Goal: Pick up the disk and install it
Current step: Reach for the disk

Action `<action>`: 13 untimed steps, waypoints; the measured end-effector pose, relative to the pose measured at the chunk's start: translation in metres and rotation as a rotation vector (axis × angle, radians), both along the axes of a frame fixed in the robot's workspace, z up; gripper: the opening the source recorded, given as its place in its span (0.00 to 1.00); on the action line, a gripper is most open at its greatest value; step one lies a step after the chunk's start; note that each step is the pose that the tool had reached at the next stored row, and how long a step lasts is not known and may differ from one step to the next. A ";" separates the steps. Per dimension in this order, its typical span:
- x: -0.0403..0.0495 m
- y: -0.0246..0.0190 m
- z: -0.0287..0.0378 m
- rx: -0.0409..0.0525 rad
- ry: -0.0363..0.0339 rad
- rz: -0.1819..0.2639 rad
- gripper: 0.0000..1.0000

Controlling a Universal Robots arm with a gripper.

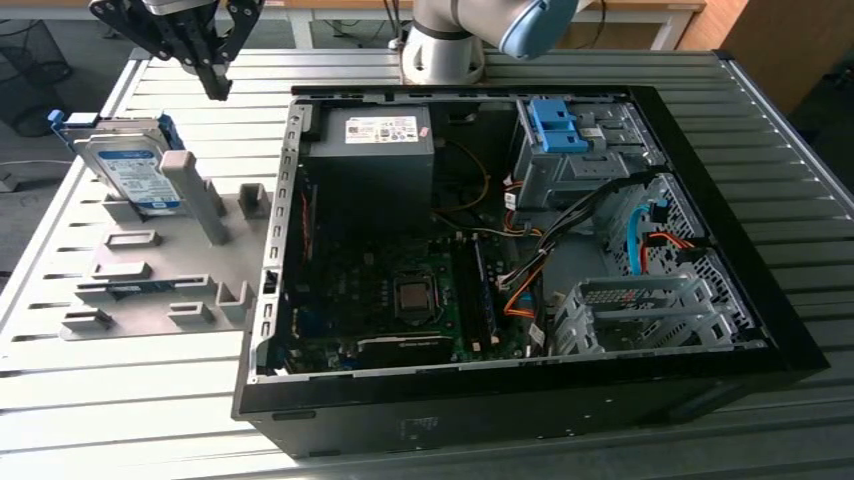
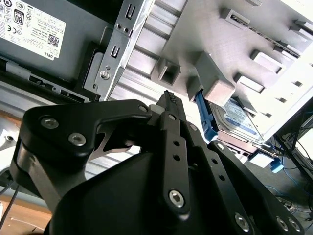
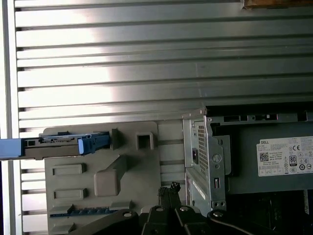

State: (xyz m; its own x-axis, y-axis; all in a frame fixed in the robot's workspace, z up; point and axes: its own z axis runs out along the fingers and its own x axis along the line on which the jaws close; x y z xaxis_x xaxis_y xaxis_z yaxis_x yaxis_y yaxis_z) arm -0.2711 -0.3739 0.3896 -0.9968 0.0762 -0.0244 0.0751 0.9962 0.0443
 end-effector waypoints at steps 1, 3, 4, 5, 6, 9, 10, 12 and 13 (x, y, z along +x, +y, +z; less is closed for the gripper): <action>0.0000 0.0000 0.0000 0.0000 0.0000 0.000 0.11; 0.0000 0.0000 0.0000 0.0000 0.0000 0.000 0.11; 0.0000 0.0000 0.0000 0.0000 0.0000 0.000 0.11; -0.0001 0.0000 0.0000 0.0000 0.0000 0.000 0.11; -0.0002 0.0000 0.0000 0.0000 -0.0001 0.000 0.11; -0.0015 0.0000 0.0000 0.0000 0.0000 0.000 0.11; -0.0023 0.0000 0.0000 0.0000 0.0000 0.000 0.11; -0.0046 0.0000 0.0000 0.0000 -0.0001 0.000 0.11; -0.0060 0.0000 0.0000 0.0000 0.0000 0.000 0.11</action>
